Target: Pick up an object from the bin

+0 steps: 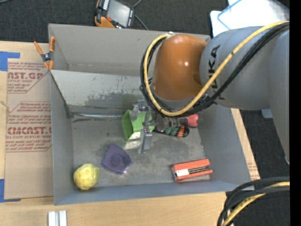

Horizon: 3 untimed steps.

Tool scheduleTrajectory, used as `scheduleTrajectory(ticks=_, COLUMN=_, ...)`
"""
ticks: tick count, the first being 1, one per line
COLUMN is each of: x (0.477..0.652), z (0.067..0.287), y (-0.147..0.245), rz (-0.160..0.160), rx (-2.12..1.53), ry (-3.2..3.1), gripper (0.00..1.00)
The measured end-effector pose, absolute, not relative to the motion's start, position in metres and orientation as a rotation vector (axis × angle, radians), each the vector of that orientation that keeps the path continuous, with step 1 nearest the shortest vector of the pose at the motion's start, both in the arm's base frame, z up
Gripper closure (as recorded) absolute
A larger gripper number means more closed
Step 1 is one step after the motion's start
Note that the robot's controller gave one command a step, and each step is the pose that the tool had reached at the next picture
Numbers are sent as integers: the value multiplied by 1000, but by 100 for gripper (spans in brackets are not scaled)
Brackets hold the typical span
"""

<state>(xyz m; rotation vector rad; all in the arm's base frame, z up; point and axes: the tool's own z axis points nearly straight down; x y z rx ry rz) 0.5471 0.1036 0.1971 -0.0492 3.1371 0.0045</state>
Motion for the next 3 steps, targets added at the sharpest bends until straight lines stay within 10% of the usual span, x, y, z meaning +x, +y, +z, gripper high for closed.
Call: scheduleTrajectory(ticks=3, x=561, z=159, y=93, rz=7, rx=237, ry=3128, gripper=0)
